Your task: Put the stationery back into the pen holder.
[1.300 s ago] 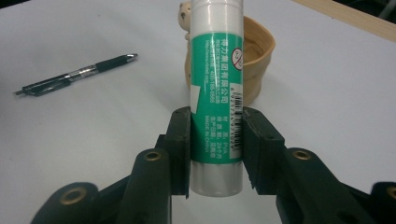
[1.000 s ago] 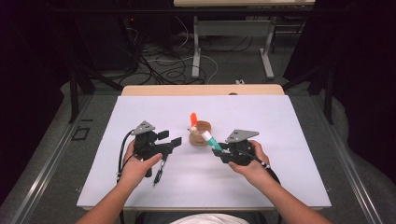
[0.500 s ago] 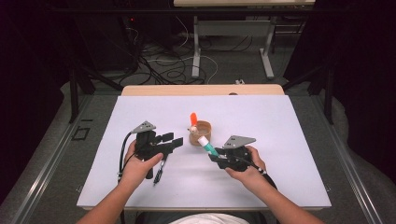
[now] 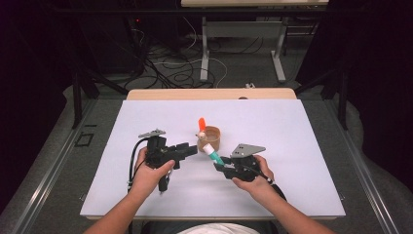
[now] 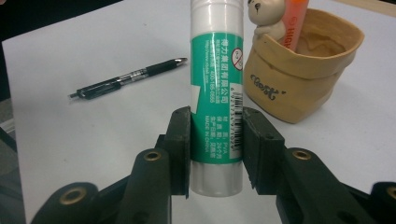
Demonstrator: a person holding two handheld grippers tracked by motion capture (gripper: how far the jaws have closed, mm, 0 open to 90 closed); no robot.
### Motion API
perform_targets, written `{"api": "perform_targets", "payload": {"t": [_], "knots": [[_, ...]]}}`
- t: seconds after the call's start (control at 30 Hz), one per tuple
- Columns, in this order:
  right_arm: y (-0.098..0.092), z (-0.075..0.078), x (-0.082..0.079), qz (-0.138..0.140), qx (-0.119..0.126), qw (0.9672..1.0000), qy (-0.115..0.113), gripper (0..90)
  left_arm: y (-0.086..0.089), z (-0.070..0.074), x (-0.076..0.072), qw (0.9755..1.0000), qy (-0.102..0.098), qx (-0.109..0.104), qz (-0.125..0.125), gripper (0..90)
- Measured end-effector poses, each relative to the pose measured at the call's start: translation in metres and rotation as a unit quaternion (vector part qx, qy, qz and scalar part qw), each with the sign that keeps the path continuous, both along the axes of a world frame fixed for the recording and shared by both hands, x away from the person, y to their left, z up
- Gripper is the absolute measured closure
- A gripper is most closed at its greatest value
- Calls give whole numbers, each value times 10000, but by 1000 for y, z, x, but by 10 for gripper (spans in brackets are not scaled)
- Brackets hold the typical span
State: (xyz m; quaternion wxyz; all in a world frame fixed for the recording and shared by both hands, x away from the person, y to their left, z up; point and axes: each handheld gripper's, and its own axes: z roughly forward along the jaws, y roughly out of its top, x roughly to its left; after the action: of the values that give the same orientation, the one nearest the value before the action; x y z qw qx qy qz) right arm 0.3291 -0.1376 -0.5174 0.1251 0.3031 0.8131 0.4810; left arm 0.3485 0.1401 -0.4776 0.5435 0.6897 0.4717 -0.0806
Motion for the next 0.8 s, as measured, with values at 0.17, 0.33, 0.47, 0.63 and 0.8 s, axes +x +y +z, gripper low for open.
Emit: {"api": "perform_targets", "payload": {"t": [0.17, 0.33, 0.47, 0.63, 0.8], "knots": [[4, -1, -2, 15, 57, 10000, 80, 655, -7, -4, 1, 9998, 170, 55, -10, 474], [6, 0, -3, 40, 138, 9999, 69, 655, -16, -7, 1, 9996, 267, 61, 21, 482], [8, -1, -5, 68, 154, 9998, 55, 655, -21, -10, 1, 9994, 331, -23, 57, 487], [11, 0, -6, 93, 158, 9998, 60, 655, -30, -13, 2, 9993, 371, -45, 51, 494], [14, 0, -7, 145, 165, 9997, 56, 655, -32, -16, 3, 9990, 444, -91, -7, 513]]}}
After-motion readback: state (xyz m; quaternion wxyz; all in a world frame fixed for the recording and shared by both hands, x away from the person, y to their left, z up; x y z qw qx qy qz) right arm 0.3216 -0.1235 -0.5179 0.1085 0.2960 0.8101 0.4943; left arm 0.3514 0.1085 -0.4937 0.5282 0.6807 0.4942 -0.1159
